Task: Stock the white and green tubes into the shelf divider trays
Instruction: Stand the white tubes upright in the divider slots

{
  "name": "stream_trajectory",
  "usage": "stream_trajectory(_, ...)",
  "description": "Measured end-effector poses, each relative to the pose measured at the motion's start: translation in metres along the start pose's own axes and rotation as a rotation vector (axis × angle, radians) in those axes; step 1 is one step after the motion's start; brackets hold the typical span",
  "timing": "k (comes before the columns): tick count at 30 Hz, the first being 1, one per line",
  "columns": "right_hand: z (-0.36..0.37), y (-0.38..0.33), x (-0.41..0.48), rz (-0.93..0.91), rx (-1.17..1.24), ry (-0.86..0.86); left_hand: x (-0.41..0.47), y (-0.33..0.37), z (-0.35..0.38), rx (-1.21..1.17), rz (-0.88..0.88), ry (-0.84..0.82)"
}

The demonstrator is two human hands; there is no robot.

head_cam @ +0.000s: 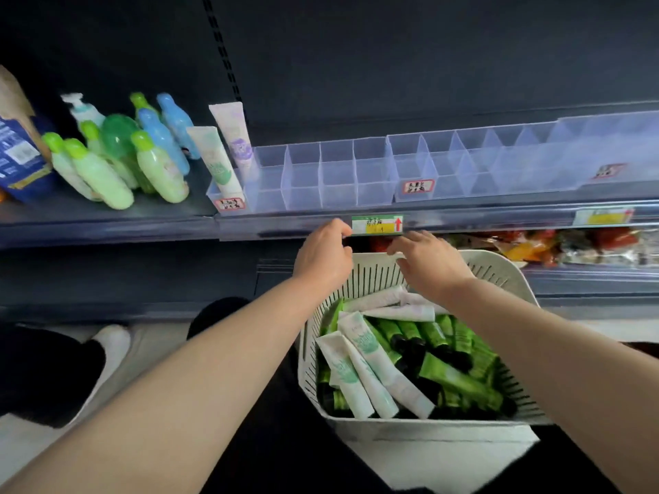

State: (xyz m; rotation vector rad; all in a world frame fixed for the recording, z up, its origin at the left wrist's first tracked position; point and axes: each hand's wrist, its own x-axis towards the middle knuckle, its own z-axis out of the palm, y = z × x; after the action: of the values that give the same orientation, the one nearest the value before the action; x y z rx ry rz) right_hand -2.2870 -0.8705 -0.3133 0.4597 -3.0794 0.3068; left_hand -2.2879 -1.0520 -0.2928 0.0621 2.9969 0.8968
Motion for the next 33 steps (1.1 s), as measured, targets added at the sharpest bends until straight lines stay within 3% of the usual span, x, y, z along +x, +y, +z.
stream_trajectory(4, 0.028, 0.022, -0.025, 0.090, 0.012, -0.181, -0.011, -0.003, 0.044, 0.122, -0.091, -0.251)
stream_trajectory(7, 0.046, 0.029, -0.031, 0.128, -0.002, -0.278, -0.018, -0.011, 0.064, 0.183, -0.124, -0.351)
stream_trajectory(23, 0.109, 0.013, -0.004, 0.217, -0.181, -0.614, -0.004, -0.047, 0.102, 0.256, -0.166, -0.462)
stream_trajectory(28, 0.106, 0.015, -0.005, 0.370, -0.046, -0.700, -0.002, -0.045, 0.105, 0.309, -0.164, -0.536)
stream_trajectory(33, 0.096, 0.034, -0.022, 0.366, 0.113, -0.618, -0.002, -0.040, 0.113, 0.431, -0.160, -0.623)
